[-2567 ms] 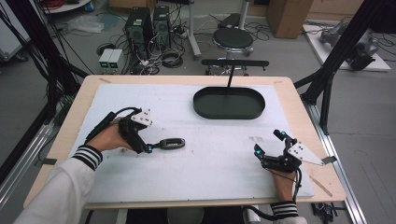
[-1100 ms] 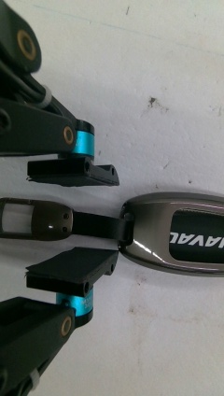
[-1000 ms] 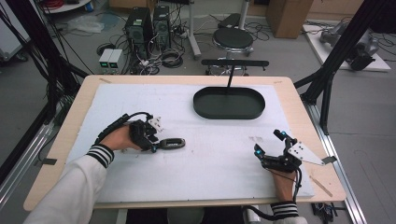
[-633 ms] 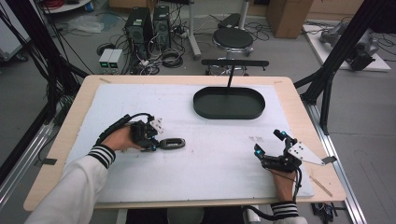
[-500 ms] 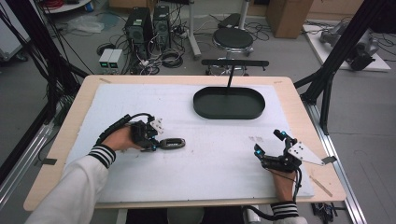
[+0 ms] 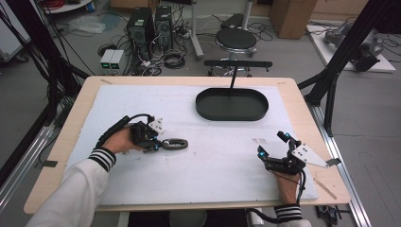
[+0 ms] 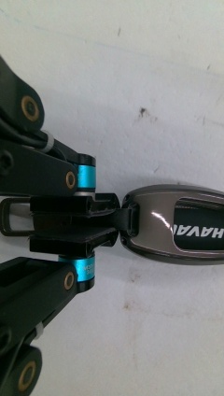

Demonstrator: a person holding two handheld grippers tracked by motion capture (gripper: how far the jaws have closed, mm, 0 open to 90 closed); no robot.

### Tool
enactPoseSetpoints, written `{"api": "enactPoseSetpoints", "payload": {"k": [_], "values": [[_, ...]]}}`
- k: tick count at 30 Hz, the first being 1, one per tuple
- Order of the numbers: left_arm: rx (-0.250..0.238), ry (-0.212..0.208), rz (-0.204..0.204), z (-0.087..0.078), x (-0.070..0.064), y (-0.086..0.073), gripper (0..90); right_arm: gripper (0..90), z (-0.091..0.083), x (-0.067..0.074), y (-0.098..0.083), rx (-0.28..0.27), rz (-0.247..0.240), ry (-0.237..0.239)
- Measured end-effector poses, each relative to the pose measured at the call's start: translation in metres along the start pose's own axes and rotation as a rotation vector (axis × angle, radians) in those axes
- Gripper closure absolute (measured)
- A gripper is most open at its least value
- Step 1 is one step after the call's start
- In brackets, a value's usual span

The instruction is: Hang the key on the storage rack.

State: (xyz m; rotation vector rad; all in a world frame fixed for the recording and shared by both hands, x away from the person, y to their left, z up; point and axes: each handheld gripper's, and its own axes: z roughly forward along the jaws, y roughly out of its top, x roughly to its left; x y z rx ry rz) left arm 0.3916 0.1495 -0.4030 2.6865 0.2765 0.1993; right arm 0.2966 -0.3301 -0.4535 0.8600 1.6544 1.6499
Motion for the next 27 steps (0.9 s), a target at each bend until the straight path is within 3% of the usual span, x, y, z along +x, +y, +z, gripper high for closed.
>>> {"api": "enactPoseSetpoints", "payload": {"k": [3,5,8,9,11,18,27], "values": [[-0.021,0.017,-0.011,-0.004,0.0,0.0,83.0,2.1,0.0,-0.001,0.0,-0.007,0.004,-0.004],[-0.072,0.014,-0.027,-0.007,-0.001,0.001,83.0,2.0,0.0,-0.001,0.0,-0.005,0.008,-0.007],[-0.097,0.011,-0.023,-0.011,-0.001,0.002,83.0,2.0,0.0,-0.002,0.001,0.0,0.021,-0.002],[-0.134,0.004,-0.029,-0.014,-0.001,0.003,83.1,2.0,0.001,-0.003,0.001,0.004,0.019,-0.001],[-0.154,0.004,-0.028,-0.018,-0.002,0.004,83.1,2.0,0.001,-0.004,0.002,0.02,0.022,0.006],[-0.238,-0.005,-0.038,-0.026,-0.003,0.011,83.1,2.0,0.007,-0.002,0.01,0.039,0.021,0.061],[-0.348,-0.03,-0.024,-0.035,-0.009,0.03,83.2,2.0,0.028,0.0,0.043,0.137,-0.001,0.165]]}}
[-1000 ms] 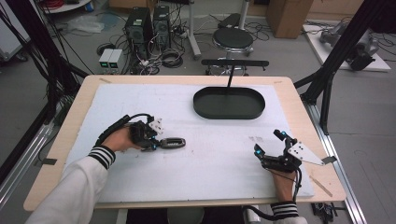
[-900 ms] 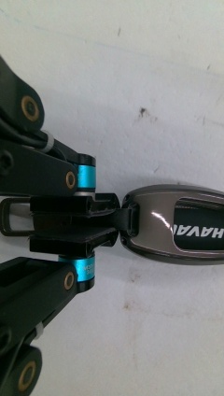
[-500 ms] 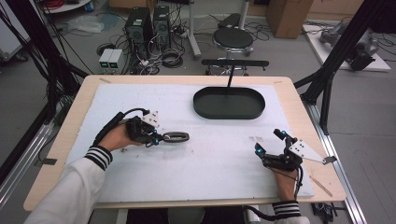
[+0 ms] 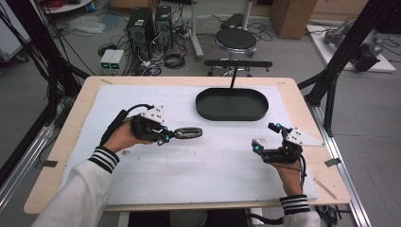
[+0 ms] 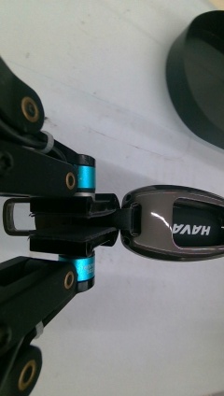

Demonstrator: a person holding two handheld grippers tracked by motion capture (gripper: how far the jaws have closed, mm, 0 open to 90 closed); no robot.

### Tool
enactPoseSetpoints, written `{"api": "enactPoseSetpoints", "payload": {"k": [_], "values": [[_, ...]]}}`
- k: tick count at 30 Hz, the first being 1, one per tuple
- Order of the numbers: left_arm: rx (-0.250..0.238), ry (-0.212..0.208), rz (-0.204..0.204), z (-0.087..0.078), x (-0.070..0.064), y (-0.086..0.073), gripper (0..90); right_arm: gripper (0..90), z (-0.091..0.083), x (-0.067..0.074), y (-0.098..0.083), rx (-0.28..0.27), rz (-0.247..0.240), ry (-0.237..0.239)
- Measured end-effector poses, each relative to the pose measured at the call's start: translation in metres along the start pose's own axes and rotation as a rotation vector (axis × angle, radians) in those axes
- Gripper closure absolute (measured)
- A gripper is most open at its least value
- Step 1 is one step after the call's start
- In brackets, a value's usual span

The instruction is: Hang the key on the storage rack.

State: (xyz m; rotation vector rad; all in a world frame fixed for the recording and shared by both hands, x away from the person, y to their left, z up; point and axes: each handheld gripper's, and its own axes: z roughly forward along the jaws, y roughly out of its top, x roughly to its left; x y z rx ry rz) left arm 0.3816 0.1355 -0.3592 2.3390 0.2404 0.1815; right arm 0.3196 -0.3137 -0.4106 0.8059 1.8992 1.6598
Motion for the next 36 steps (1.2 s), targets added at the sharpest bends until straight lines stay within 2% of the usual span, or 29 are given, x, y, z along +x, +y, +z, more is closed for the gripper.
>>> {"api": "enactPoseSetpoints", "payload": {"k": [4,6,7,8,9,11,14,15,20,21,24,25,29,31,32,34,36], "values": [[-0.031,-0.011,-0.001,0.002,-0.001,0.006,83.2,2.0,0.008,0.001,0.02,0.029,-0.024,0.066],[-0.057,-0.024,0.0,0.003,-0.003,0.01,83.2,2.0,0.011,0.002,0.025,0.048,-0.029,0.083],[-0.058,-0.033,0.008,0.003,-0.003,0.012,83.2,2.0,0.014,0.002,0.03,0.061,-0.044,0.095],[-0.064,-0.033,0.014,0.004,-0.004,0.014,83.2,2.0,0.021,0.005,0.04,0.101,-0.064,0.129],[-0.07,-0.038,0.01,0.004,-0.005,0.015,83.2,2.0,0.021,0.005,0.04,0.101,-0.064,0.129],[-0.076,-0.042,0.021,0.004,-0.006,0.019,83.2,2.1,0.031,0.008,0.054,0.146,-0.094,0.19],[-0.08,-0.045,0.025,0.004,-0.006,0.022,83.2,2.1,0.041,0.013,0.065,0.175,-0.142,0.217],[-0.082,-0.046,0.027,0.004,-0.007,0.023,83.2,2.1,0.041,0.013,0.065,0.175,-0.142,0.217],[-0.099,-0.047,0.032,0.0,-0.009,0.029,83.2,2.0,0.056,0.019,0.079,0.197,-0.181,0.288],[-0.099,-0.047,0.032,0.0,-0.009,0.029,83.2,2.0,0.056,0.019,0.079,0.197,-0.181,0.288],[-0.107,-0.046,0.032,-0.001,-0.011,0.03,83.2,2.1,0.064,0.022,0.087,0.216,-0.189,0.338],[-0.106,-0.047,0.034,-0.001,-0.011,0.03,83.2,2.1,0.064,0.022,0.087,0.216,-0.189,0.338],[-0.108,-0.049,0.039,0.0,-0.012,0.031,83.2,2.1,0.077,0.029,0.098,0.275,-0.23,0.392],[-0.102,-0.05,0.042,0.0,-0.013,0.032,83.2,2.1,0.08,0.03,0.1,0.284,-0.232,0.399],[-0.103,-0.052,0.041,0.001,-0.013,0.033,83.2,2.1,0.085,0.034,0.103,0.299,-0.243,0.421],[-0.103,-0.052,0.041,0.002,-0.015,0.035,83.2,2.1,0.088,0.036,0.105,0.309,-0.25,0.43],[-0.099,-0.054,0.046,0.003,-0.015,0.037,83.2,2.1,0.097,0.042,0.11,0.334,-0.272,0.461]]}}
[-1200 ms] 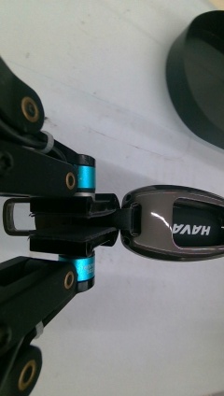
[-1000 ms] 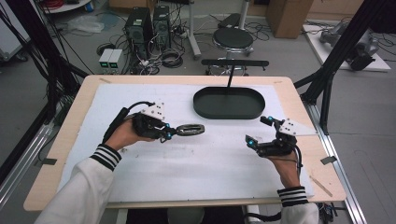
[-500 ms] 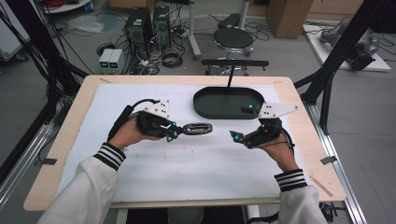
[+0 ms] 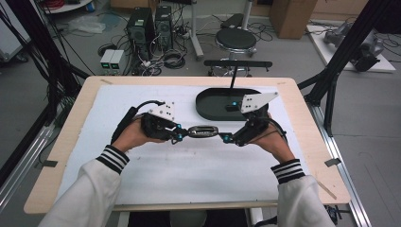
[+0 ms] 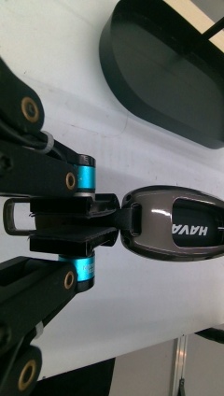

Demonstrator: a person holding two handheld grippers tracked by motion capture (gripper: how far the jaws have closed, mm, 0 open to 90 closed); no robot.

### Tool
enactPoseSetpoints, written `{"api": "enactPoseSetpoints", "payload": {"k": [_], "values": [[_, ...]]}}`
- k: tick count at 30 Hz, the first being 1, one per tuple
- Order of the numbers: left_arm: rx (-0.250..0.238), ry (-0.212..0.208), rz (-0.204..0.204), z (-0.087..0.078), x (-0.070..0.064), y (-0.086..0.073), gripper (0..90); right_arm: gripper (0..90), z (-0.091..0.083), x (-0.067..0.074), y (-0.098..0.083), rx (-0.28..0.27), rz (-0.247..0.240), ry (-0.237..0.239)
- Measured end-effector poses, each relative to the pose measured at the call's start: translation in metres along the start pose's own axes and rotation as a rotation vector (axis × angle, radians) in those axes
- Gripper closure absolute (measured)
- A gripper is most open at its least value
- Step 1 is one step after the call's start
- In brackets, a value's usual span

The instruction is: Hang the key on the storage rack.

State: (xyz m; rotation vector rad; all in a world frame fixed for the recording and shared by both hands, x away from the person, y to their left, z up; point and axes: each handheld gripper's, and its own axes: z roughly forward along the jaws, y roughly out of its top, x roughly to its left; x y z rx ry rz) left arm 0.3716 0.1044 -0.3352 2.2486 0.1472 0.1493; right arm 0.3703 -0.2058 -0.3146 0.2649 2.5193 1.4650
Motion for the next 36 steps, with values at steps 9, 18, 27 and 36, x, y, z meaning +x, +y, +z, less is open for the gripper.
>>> {"api": "enactPoseSetpoints", "payload": {"k": [9,18,27,36], "values": [[0.01,-0.005,0.006,0.002,-0.001,0.006,83.2,2.2,0.019,0.001,0.013,0.077,-0.037,0.061],[0.021,-0.002,0.007,0.002,0.0,0.005,83.2,3.0,0.034,0.003,0.01,0.154,-0.062,0.098],[0.029,0.0,0.01,0.006,0.002,0.006,83.2,5.6,0.051,0.004,0.012,0.22,-0.073,0.136],[0.042,-0.006,0.012,0.006,0.002,0.005,83.2,16.7,0.063,0.004,0.012,0.276,-0.081,0.161]]}}
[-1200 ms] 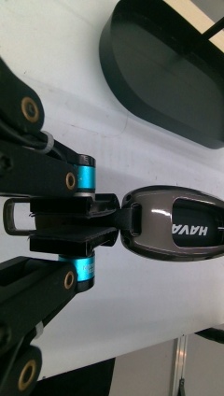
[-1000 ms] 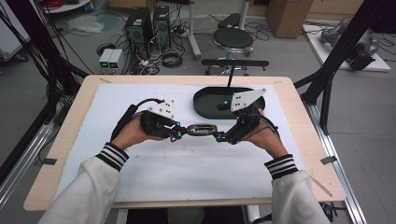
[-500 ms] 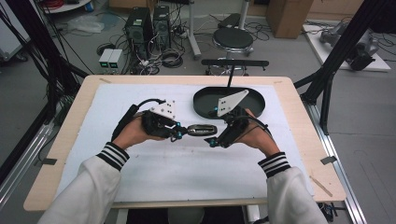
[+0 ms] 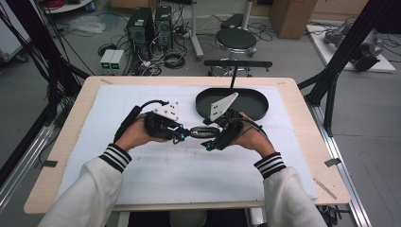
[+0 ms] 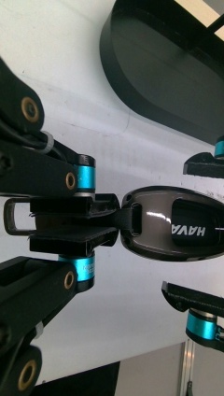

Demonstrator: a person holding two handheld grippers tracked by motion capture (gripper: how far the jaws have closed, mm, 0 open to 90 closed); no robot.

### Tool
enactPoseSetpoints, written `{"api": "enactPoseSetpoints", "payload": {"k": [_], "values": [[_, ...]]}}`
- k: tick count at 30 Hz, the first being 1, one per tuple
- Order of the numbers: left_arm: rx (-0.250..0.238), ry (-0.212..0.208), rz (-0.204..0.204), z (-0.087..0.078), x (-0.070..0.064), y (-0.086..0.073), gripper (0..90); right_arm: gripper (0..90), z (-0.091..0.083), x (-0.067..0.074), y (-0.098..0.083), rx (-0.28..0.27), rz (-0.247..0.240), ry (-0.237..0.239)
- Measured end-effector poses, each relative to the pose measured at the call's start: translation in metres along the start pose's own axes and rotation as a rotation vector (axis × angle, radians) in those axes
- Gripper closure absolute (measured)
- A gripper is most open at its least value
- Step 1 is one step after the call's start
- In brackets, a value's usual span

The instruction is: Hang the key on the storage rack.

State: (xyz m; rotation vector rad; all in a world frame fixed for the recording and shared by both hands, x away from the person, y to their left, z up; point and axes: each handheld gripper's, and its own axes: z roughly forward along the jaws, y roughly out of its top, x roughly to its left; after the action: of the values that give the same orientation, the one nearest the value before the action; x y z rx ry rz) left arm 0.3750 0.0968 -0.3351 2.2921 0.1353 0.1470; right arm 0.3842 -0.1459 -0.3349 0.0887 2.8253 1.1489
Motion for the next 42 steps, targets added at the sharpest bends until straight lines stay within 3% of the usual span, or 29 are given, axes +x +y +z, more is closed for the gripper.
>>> {"api": "enactPoseSetpoints", "payload": {"k": [6,14,17,24,27,29,30,31,33,34,35,36,38,39,42], "values": [[0.004,-0.001,0.002,0.002,0.0,0.0,83.2,23.2,0.004,-0.001,0.004,0.023,0.004,0.015],[0.013,-0.005,0.008,0.001,0.0,-0.001,83.2,36.3,0.007,-0.001,0.007,0.071,-0.011,-0.012],[0.011,-0.004,0.01,0.001,0.001,-0.001,83.2,47.0,0.007,0.002,0.009,0.072,-0.031,-0.006],[0.006,-0.014,0.014,0.001,0.001,-0.003,83.0,48.2,0.008,0.004,0.01,0.085,-0.042,-0.004],[0.0,-0.009,0.008,0.001,0.001,-0.003,82.2,48.3,0.007,0.003,0.01,0.074,-0.019,-0.007],[-0.03,-0.005,-0.003,-0.002,0.004,-0.004,80.3,48.4,0.005,0.002,0.01,0.058,-0.002,-0.005],[-0.058,0.01,0.004,-0.003,0.004,-0.006,77.0,48.4,0.004,0.002,0.009,0.048,0.0,-0.007],[-0.082,0.036,0.017,-0.004,0.005,-0.008,66.9,48.4,0.003,0.002,0.01,0.041,0.0,-0.012],[-0.092,0.044,0.007,-0.006,0.007,-0.01,48.5,48.4,0.001,0.002,0.009,0.03,0.003,-0.015],[-0.129,0.086,-0.038,-0.01,0.011,-0.015,38.3,48.4,-0.001,0.0,0.008,0.025,0.014,-0.019],[-0.129,0.086,-0.038,-0.01,0.011,-0.015,25.1,48.4,-0.001,0.0,0.008,0.025,0.014,-0.019],[-0.196,0.142,-0.153,-0.015,0.013,-0.022,10.8,48.4,-0.003,0.0,0.007,0.021,0.022,-0.03],[-0.274,0.167,-0.191,-0.022,0.014,-0.032,5.7,48.4,-0.005,-0.002,0.004,0.003,0.034,-0.03],[-0.274,0.167,-0.191,-0.022,0.014,-0.032,1.6,48.4,-0.005,-0.002,0.004,0.003,0.034,-0.03],[-0.336,0.228,-0.224,-0.033,0.012,-0.047,1.7,48.3,-0.011,-0.004,-0.003,-0.037,0.081,-0.054]]}}
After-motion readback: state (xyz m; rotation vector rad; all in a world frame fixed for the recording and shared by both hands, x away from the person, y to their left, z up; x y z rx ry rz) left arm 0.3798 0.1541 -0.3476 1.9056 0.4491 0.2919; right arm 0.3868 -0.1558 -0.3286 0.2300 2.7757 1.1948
